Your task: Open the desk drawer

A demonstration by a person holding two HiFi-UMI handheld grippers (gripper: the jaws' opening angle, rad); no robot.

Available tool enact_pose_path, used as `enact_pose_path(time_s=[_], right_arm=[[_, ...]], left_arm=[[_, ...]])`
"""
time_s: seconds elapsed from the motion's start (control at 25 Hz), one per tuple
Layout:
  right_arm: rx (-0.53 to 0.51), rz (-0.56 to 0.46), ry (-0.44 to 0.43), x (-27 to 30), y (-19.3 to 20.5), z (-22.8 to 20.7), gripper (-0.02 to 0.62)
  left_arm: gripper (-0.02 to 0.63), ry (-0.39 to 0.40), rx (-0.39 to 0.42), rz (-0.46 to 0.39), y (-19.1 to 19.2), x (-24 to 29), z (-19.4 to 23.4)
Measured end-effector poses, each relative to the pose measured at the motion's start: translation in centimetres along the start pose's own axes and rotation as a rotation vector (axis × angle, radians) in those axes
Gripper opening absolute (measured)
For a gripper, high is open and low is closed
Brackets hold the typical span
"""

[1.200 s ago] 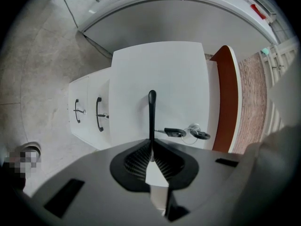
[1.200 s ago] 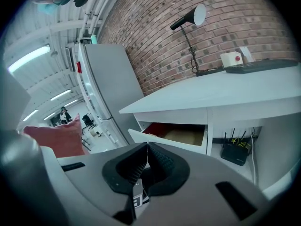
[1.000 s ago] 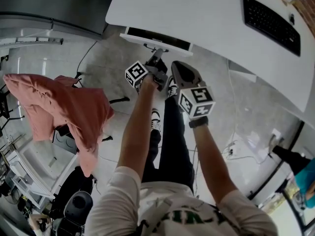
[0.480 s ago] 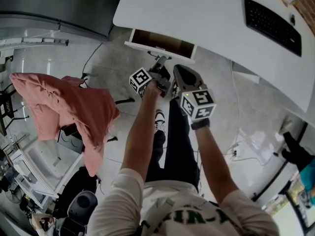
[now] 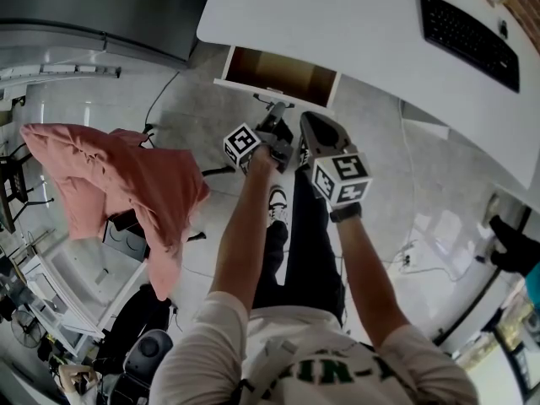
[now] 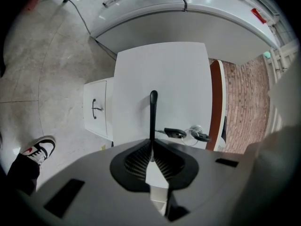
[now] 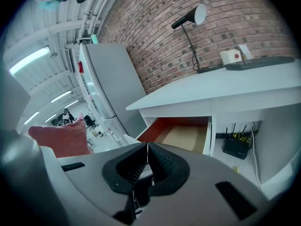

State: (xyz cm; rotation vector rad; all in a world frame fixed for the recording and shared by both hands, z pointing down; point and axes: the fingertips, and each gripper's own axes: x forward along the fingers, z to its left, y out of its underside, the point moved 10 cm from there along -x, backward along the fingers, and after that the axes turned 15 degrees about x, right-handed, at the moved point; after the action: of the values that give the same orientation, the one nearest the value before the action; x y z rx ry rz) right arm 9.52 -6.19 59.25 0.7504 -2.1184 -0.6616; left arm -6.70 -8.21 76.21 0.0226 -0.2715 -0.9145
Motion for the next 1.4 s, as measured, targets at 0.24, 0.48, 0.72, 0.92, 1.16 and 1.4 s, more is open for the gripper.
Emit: enact_pose_path(time_s=[0.24,0.48,0.72,0.92,1.16,1.4], right_arm=[[0.031,-0.018,0.015,-0.5,0.2,0.5,0.005],[0.064,-0.045,0.028,-0.6,-0.2,0.7,0.005],[0.036,-0.025,0.042,-0.4,0.9,1.4,0.005],[0.028,-0.011,0.050,-1.0,1.5,1.8,0.005],[0.017,-0.004,0.055,-1.9,1.4,1.8,0.005],[0.025,0.004,0.071,-2.3,2.0,1.2,0.005]], left_arm=[[0.017,-0.025,-0.009,0.004,0.2,-1.2,0.0],[0.017,-0.047,-0.017,0.020,0.9,-2.8,-0.1],[0.017,-0.051,-0.035,0.008,1.6,-4.4,0.3],[0.017,-0.060,-0.052,0.000,2.6,-5.4,0.4],[0.017,-0.061,-0.050,-0.013,3.1,-6.1,0.8],[0.017,-0.058,-0.054,-0.021,3.1,-6.2,0.7]])
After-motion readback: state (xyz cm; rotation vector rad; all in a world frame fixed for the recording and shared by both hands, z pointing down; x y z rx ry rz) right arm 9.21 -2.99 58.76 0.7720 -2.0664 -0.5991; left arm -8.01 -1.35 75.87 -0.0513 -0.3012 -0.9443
